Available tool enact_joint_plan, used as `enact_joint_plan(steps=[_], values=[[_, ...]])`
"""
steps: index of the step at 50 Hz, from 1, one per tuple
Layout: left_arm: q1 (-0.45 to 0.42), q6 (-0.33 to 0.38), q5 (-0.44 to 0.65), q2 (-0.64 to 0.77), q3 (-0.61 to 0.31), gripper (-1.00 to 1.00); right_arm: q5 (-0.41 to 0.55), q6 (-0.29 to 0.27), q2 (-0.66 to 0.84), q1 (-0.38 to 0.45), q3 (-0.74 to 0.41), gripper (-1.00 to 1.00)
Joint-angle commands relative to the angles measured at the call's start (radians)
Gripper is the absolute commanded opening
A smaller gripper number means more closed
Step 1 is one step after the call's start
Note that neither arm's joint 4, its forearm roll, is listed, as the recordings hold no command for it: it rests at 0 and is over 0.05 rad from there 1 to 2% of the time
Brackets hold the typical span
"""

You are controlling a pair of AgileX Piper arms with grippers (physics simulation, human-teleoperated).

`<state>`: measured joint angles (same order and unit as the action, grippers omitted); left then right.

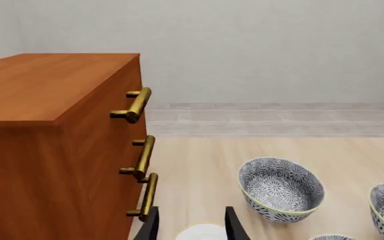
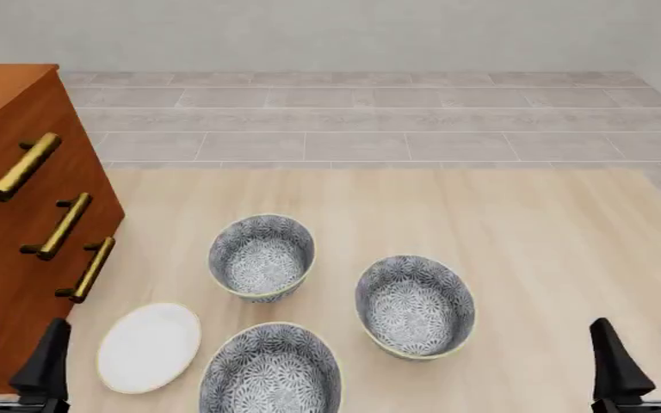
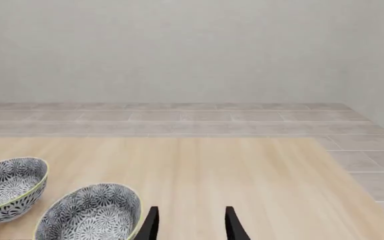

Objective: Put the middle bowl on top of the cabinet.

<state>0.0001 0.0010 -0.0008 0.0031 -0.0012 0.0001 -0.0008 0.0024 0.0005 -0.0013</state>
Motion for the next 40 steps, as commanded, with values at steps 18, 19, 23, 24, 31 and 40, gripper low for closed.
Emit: enact_joint_plan(steps=[18, 19, 23, 24, 31, 40], values=[[-0.049, 0.023, 0.024, 0.018, -0.026, 1.00, 0.008, 0.032, 0.001, -0.003, -0.005, 1.00], [-0.052, 0.034, 0.022, 0.019, -0.029, 1.00, 0.006, 0.032, 0.001, -0.003, -0.003, 1.00], [-0.075, 0.057, -0.011, 0.052, -0.029, 1.00, 0.007, 0.034, 0.001, -0.001, -0.002, 1.00], [-0.080, 0.053, -0.024, 0.069, -0.031, 1.00, 0.007, 0.036, 0.001, -0.001, -0.002, 1.00], [-0.135, 0.071, -0.103, 0.183, -0.049, 1.00, 0.006, 0.029, 0.001, 0.005, -0.001, 1.00], [-0.223, 0.099, -0.176, 0.319, -0.086, 1.00, 0.000, 0.011, -0.001, 0.014, -0.002, 1.00]])
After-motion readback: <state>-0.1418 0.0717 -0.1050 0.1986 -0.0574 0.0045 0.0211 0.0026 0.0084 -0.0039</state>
